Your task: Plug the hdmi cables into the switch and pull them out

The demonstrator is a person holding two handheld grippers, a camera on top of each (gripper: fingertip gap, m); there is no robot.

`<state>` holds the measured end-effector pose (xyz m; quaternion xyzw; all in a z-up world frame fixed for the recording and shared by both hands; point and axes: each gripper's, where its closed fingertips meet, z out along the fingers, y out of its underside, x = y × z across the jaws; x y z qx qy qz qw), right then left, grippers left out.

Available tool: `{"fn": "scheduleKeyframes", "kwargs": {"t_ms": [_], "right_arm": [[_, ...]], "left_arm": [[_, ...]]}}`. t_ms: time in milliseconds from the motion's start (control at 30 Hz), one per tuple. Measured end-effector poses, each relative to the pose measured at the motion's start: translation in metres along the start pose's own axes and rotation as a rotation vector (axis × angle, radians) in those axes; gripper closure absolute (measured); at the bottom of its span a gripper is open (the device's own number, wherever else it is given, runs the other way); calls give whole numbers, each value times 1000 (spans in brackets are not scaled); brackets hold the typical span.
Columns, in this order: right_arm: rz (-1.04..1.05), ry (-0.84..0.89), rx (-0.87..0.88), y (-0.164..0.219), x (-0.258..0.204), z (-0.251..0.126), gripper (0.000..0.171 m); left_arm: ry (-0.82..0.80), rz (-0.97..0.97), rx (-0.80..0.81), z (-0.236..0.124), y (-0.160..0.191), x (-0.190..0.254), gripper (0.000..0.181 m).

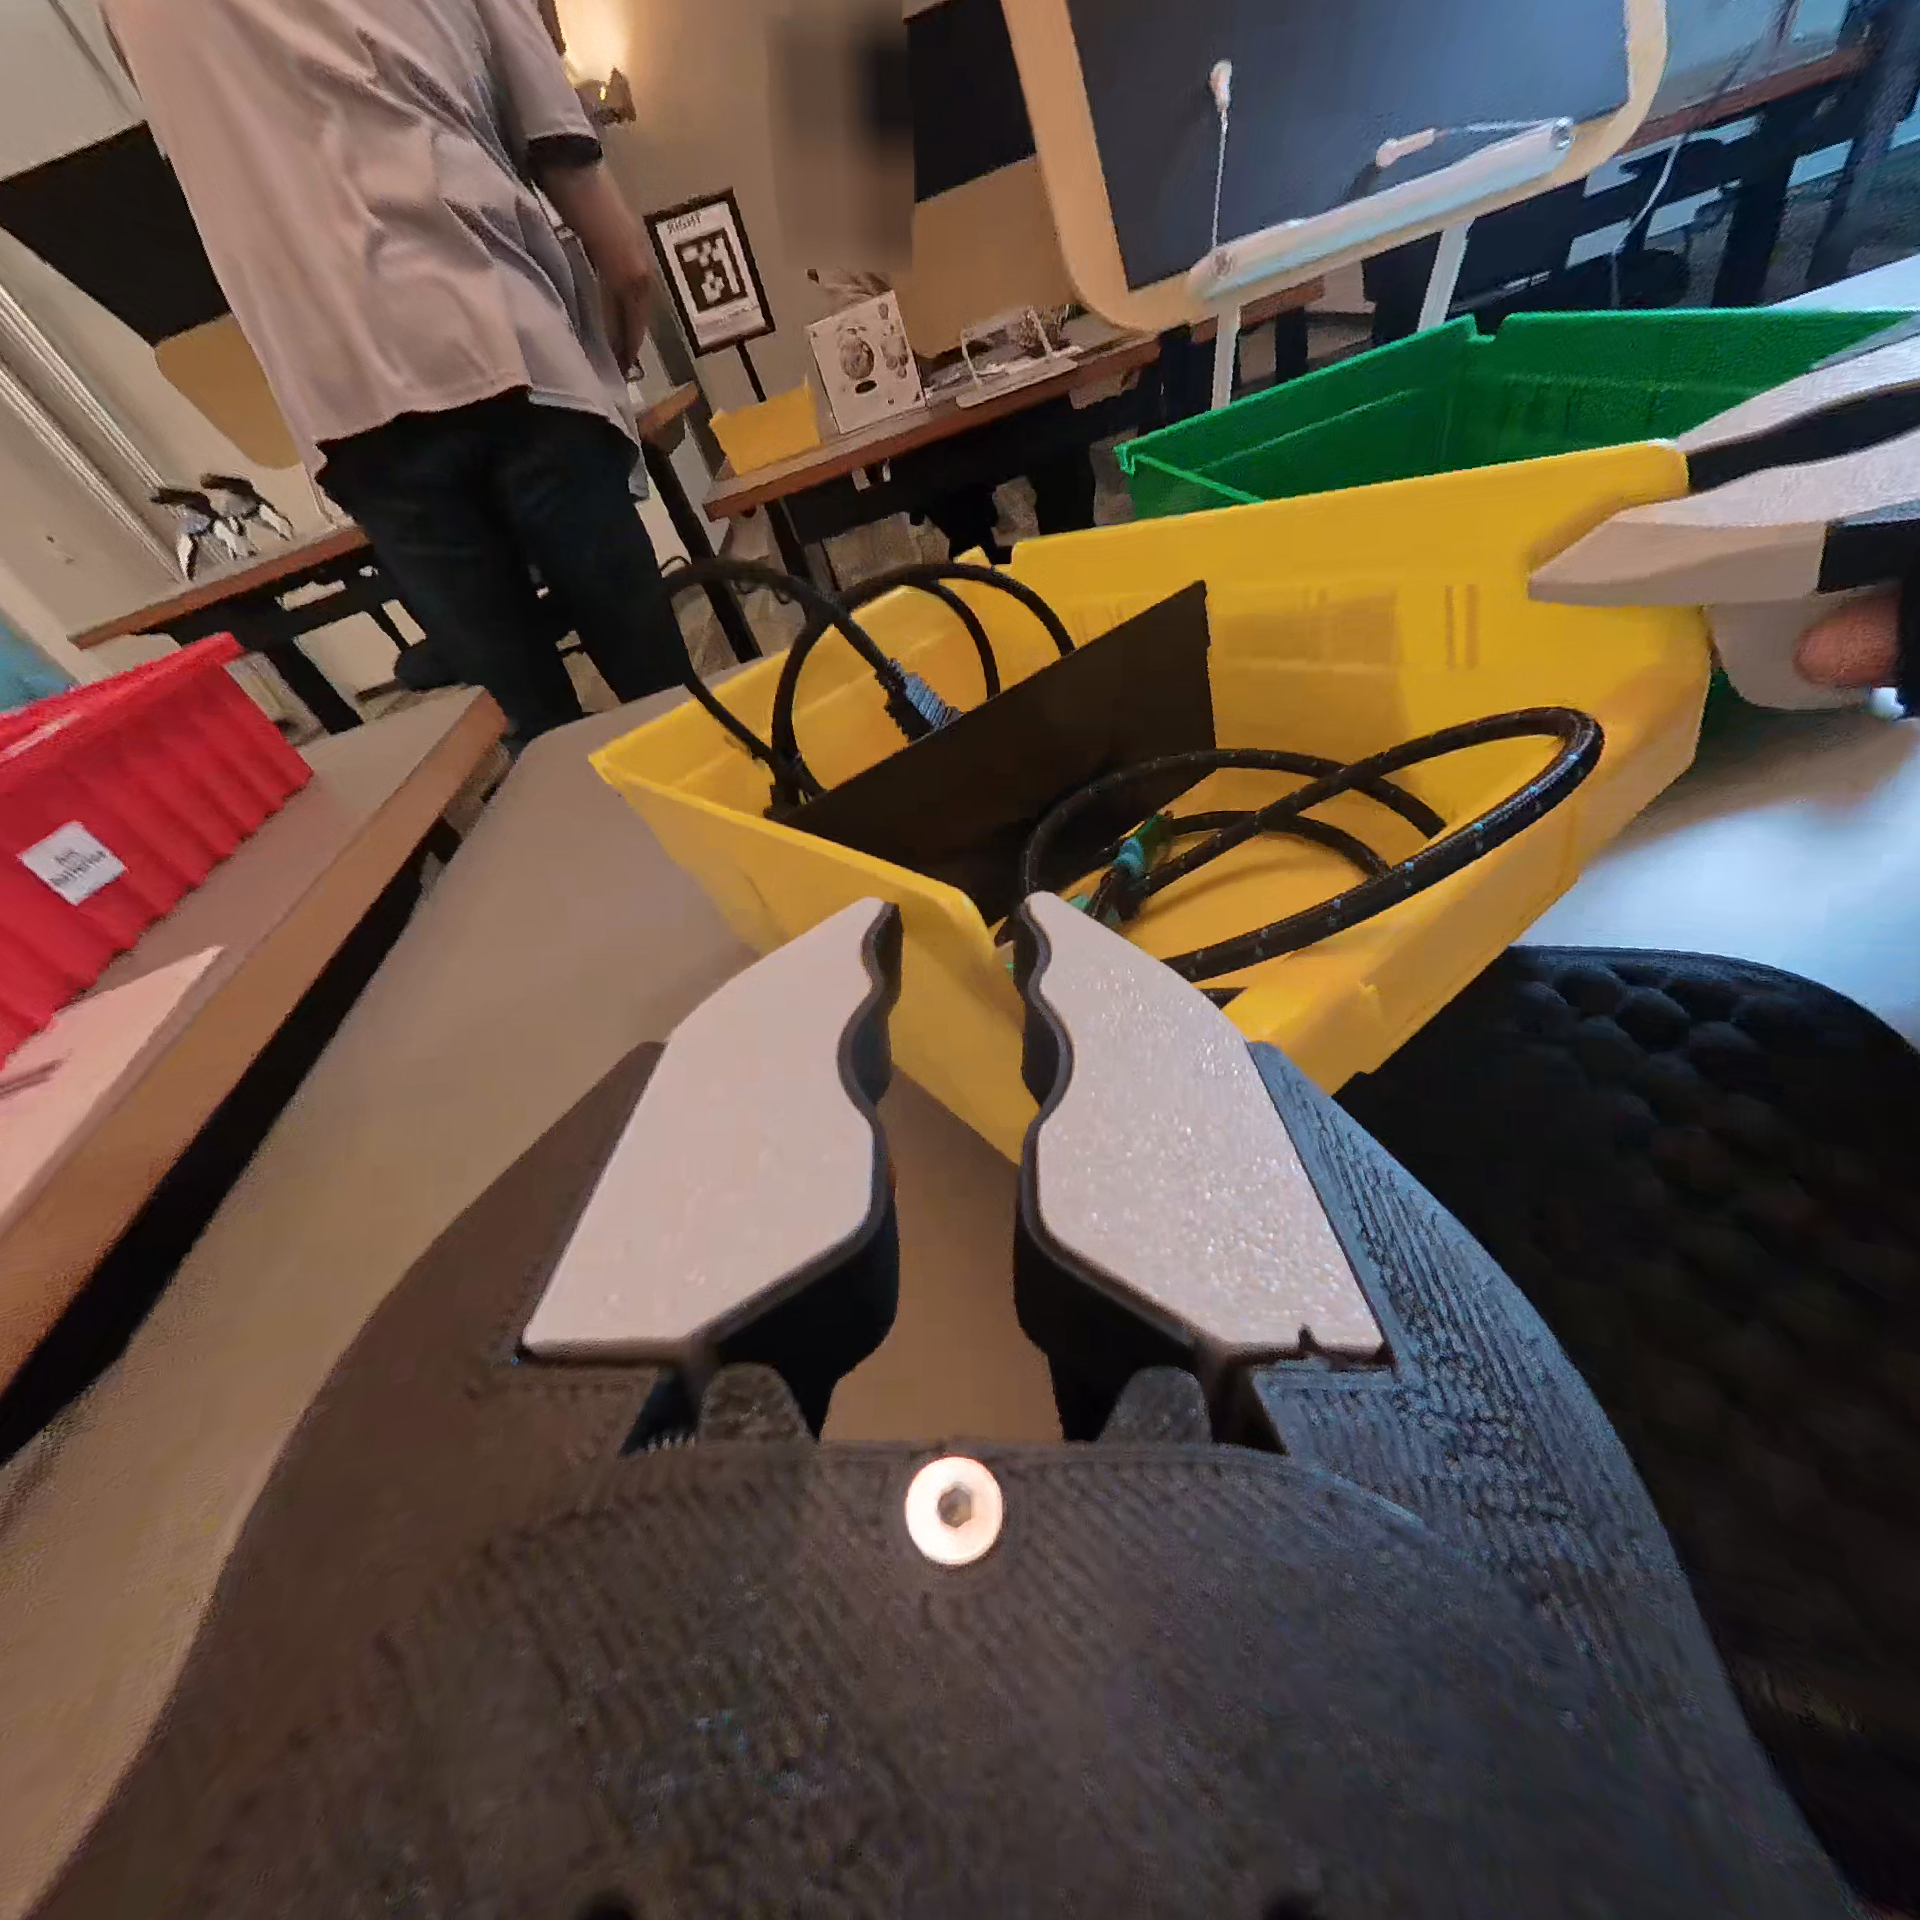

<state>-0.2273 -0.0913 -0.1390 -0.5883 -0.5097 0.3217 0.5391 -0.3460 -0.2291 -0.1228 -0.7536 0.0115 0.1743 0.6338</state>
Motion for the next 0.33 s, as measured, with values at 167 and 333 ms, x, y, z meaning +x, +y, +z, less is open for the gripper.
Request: {"fn": "scheduleKeyframes", "kwargs": {"t_ms": [167, 333], "right_arm": [[28, -21, -46, 4, 13, -5, 144], [-100, -36, -88, -7, 42, -36, 133]], "left_arm": [[18, -1, -126, 43, 32, 8, 147], [68, 75, 34, 30, -18, 15, 140]]}}
